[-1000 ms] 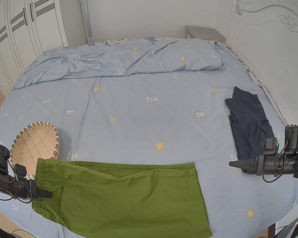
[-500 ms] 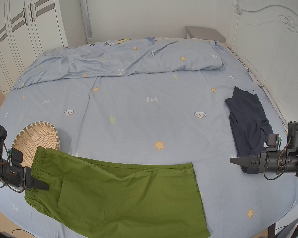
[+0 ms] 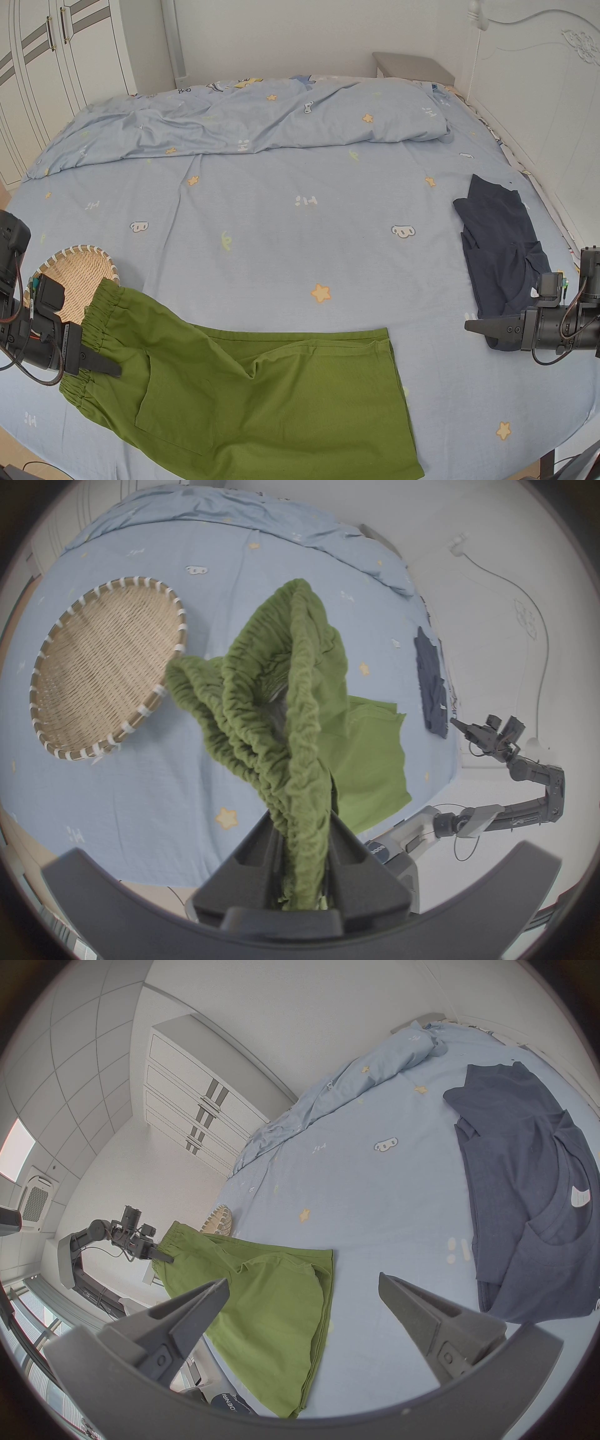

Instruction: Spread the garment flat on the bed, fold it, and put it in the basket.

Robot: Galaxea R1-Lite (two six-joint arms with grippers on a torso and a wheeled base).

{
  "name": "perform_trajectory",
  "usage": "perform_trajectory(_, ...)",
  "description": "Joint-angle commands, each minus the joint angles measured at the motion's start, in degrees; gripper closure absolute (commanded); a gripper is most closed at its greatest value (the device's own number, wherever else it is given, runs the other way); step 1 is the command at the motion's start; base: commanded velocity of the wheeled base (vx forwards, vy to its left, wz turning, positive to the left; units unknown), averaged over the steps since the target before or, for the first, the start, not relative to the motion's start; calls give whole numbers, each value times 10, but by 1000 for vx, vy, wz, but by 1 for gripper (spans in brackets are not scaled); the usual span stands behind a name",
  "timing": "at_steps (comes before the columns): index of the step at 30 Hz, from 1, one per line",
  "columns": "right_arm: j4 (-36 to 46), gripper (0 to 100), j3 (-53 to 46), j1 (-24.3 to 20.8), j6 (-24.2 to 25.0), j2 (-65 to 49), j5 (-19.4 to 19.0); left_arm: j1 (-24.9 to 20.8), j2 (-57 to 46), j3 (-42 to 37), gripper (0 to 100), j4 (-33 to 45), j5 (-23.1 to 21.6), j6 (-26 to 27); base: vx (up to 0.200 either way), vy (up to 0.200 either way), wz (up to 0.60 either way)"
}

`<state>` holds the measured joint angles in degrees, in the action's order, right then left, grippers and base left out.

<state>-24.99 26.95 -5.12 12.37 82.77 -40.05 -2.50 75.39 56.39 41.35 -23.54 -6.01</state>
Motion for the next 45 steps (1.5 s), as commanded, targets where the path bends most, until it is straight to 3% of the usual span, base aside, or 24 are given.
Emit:
perform_trajectory(1, 0, 0, -1, -2, 0, 1, 0, -112, -11, 57, 100, 2, 25, -71, 0, 0, 0)
perform_trajectory(8, -1, 0, -3, 0, 0, 5, 1, -276, 25, 95, 100, -17, 120, -169, 0, 0, 0)
perform_trajectory(14, -1, 0, -2, 1, 0, 7, 1, -344, 84, 103, 100, -52, 125, -227, 0, 0, 0)
perform_trajectory(20, -1, 0, -3, 2, 0, 12, 1, -408, 114, 108, 100, -76, 131, -244, 0, 0, 0)
perform_trajectory(26, -1, 0, -4, 0, -1, 17, 8, -454, 136, 111, 100, -101, 144, -236, 0, 0, 0)
perform_trajectory(31, -1, 0, -7, -3, -2, 24, 19, -470, 165, 126, 100, -114, 155, -196, 0, 0, 0)
perform_trajectory(40, -2, 0, -8, -2, -6, 36, 19, -519, 201, 124, 100, -116, 162, -193, 0, 0, 0)
perform_trajectory(45, -3, 0, -11, -4, -7, 36, 19, -538, 227, 124, 100, -139, 190, -194, 0, 0, 0)
